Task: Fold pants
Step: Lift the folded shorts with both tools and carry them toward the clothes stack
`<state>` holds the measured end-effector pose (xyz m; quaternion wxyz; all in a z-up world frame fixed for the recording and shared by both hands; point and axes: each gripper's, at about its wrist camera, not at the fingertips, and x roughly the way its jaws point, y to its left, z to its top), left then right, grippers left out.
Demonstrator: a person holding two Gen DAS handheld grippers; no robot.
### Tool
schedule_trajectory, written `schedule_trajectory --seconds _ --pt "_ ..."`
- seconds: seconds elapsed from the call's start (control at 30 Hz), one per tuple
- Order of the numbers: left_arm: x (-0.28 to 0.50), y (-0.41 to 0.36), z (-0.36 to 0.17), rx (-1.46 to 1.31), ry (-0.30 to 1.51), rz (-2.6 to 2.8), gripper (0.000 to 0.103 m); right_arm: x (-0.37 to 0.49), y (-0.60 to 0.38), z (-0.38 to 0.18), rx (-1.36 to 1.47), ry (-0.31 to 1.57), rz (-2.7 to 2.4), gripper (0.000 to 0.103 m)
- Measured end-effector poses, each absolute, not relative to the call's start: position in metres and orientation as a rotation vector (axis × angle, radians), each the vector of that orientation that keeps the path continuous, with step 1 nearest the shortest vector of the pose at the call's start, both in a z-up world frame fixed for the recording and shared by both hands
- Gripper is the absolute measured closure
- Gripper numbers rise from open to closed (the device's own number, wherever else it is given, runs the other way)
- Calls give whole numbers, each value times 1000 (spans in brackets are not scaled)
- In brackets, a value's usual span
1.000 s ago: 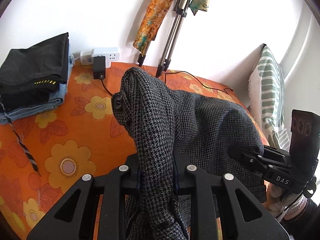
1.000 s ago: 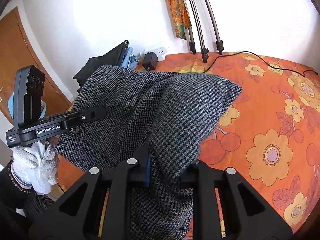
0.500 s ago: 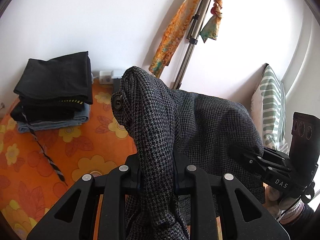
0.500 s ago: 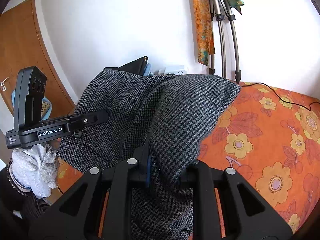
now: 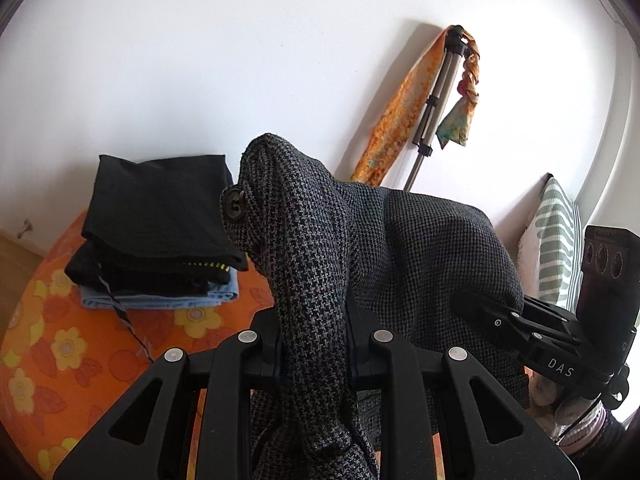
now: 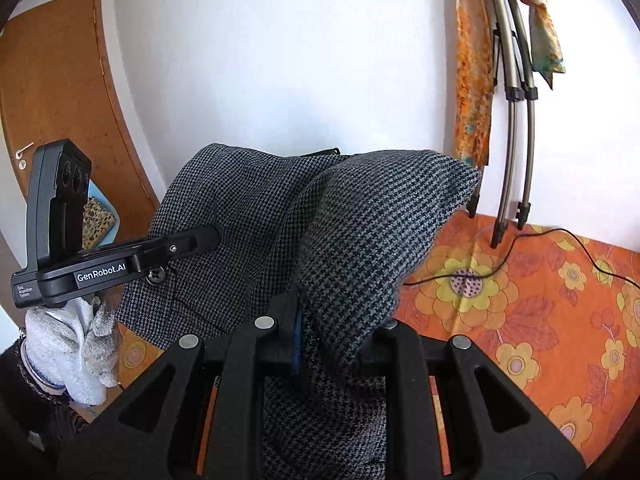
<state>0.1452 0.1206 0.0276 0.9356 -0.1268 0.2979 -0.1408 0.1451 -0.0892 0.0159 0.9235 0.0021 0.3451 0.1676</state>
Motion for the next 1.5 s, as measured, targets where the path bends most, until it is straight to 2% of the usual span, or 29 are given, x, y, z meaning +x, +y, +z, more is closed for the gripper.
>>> schedule_trajectory --seconds 0.6,1.1,1.5 --pt "218 221 47 -247 511 -166 83 277 17 19 -52 658 428 85" --pt "283 266 25 -259 505 -89 83 361 79 -16 -88 664 441 85" --pt "326 295 -14 -315 570 -18 83 411 72 -60 -58 716 417 85"
